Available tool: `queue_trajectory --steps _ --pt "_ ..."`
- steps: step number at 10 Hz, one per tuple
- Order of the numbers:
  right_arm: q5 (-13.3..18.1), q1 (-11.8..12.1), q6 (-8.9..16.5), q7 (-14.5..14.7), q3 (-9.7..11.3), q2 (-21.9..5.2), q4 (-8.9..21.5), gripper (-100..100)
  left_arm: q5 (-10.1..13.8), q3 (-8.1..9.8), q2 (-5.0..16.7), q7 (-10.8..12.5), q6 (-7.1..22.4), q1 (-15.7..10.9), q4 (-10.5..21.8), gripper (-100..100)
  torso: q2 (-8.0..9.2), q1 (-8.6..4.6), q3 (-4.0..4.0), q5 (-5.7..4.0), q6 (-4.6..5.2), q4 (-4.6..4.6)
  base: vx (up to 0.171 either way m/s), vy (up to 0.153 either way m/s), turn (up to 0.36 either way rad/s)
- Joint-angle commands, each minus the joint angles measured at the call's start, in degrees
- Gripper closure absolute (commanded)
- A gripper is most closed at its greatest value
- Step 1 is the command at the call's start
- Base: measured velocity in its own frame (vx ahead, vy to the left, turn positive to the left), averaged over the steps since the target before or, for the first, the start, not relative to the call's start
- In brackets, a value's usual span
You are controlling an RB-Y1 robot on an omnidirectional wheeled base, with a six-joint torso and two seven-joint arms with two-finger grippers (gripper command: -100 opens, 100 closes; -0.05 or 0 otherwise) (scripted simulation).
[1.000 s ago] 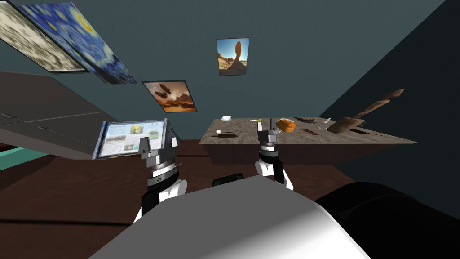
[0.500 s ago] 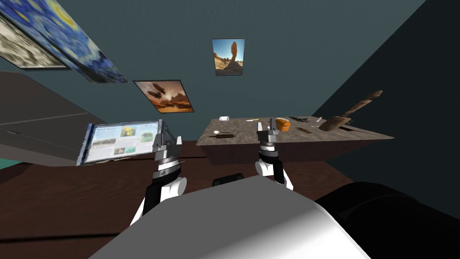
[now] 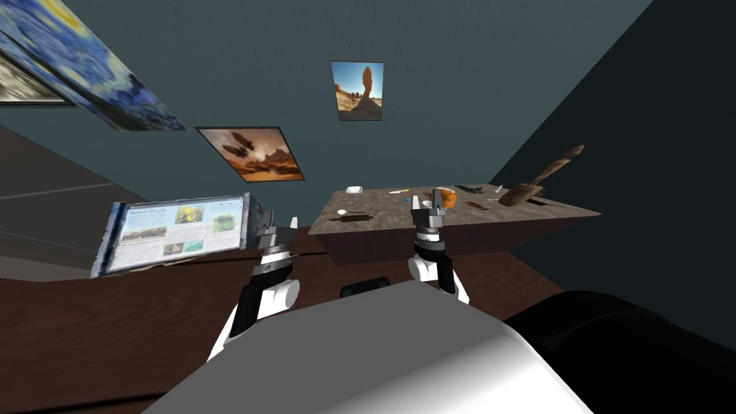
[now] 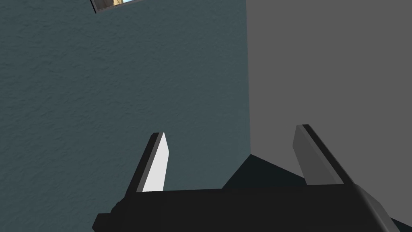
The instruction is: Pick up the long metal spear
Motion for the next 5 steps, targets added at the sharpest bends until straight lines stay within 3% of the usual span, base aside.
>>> queue_trajectory --steps 1,5 --pt "0.0 0.0 0.0 0.0 0.0 0.0 0.0 0 -0.1 -0.21 0.1 0.2 2.6 -0.6 0.2 -100 0.0 0.0 0.0 0.0 0.0 0.0 -0.003 -0.028 -0.06" --pt "0.0 0.0 0.0 0.0 0.0 0.0 0.0 0 -0.3 -0.64 0.6 1.2 9.5 -3.1 0.5 -100 -0.02 -0.01 -0.01 0.0 0.0 0.0 0.0 -0.033 -0.09"
